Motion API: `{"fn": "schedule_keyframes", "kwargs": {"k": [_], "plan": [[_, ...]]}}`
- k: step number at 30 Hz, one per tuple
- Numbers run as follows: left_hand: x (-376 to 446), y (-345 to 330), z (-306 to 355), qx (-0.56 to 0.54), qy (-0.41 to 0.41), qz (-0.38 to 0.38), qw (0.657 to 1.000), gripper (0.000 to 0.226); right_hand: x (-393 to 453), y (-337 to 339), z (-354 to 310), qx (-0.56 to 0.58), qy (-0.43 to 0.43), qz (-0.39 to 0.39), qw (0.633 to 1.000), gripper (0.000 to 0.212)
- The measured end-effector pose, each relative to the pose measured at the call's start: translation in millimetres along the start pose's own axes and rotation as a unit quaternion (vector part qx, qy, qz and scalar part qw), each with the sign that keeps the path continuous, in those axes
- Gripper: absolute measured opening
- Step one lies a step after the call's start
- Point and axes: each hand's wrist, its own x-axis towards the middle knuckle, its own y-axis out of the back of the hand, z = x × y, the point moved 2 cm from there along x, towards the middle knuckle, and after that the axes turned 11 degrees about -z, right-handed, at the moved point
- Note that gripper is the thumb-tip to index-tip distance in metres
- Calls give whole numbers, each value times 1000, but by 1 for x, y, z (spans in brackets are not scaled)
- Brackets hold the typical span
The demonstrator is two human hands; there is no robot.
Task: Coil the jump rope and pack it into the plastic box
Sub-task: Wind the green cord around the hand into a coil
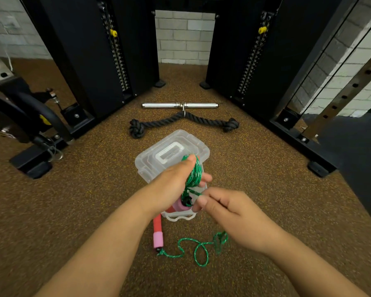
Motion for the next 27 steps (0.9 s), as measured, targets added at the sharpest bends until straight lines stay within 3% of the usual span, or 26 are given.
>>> {"fn": "schedule_keyframes", "kwargs": {"k": [7, 10, 14, 17, 21, 24, 27], "plan": [[-2, 0, -2, 40, 0, -54, 998, 60, 1, 23, -6, 204, -2, 99, 974, 33], [-2, -2, 1, 48, -28, -57, 997, 43, 0, 31, 0, 257, -50, 160, 952, 44], [-2, -3, 4, 35, -30, -52, 998, 22, 1, 32, 7, 333, -119, 132, 926, 37], [-3, 6, 3, 5, -38, -22, 999, 24, 0, 34, 8, 378, -109, 82, 916, 29], [-2, 14, 4, -34, -66, 9, 997, 28, -5, 38, 9, 324, -89, 19, 942, 26], [-2, 12, 5, -43, -77, 17, 996, 29, -4, 38, 10, 295, -88, 47, 950, 20], [-1, 12, 5, -39, -77, 17, 996, 30, -3, 40, 11, 323, -77, 111, 937, 16]]}}
